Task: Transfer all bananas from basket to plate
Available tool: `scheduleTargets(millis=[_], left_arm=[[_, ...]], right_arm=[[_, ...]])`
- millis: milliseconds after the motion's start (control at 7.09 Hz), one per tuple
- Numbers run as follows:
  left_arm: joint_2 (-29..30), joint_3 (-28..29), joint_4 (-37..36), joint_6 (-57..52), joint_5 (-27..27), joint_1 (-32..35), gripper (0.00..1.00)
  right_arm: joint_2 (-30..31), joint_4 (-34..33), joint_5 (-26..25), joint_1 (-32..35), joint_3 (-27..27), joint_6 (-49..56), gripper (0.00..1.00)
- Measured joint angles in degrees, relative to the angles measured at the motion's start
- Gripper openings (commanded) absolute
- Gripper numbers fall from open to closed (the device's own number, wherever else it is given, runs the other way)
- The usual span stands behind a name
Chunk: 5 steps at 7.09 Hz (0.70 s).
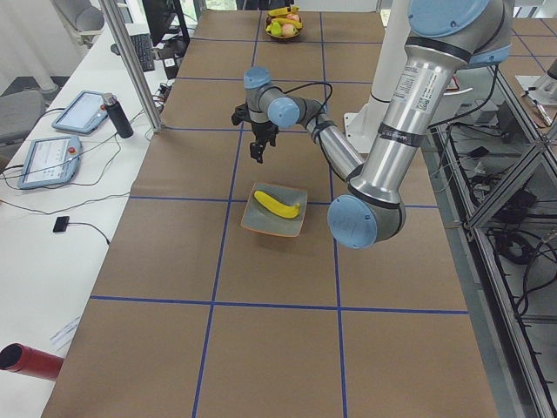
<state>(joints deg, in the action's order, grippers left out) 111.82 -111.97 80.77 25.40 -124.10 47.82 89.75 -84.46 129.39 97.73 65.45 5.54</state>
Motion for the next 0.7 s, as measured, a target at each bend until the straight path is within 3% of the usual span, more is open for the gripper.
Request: scheduleTargets(millis=[141, 423, 705], left_arm=[[0.03, 0.00, 0.00, 0.00, 0.02, 0.00, 1.00], [0.06, 0.00, 0.00, 0.00, 0.04, 0.01, 1.00], [0.06, 0.00, 0.00, 0.00, 0.08, 0.05, 1.00]], right_arm=[[0.12, 0.00, 0.04, 0.00, -0.09, -0.02, 0.78], [0.44, 0.00, 0.13, 0.00, -0.33, -0.08, 0.48], [0.48, 0.08, 0.41, 0.00, -0.65, -0.09, 0.00]])
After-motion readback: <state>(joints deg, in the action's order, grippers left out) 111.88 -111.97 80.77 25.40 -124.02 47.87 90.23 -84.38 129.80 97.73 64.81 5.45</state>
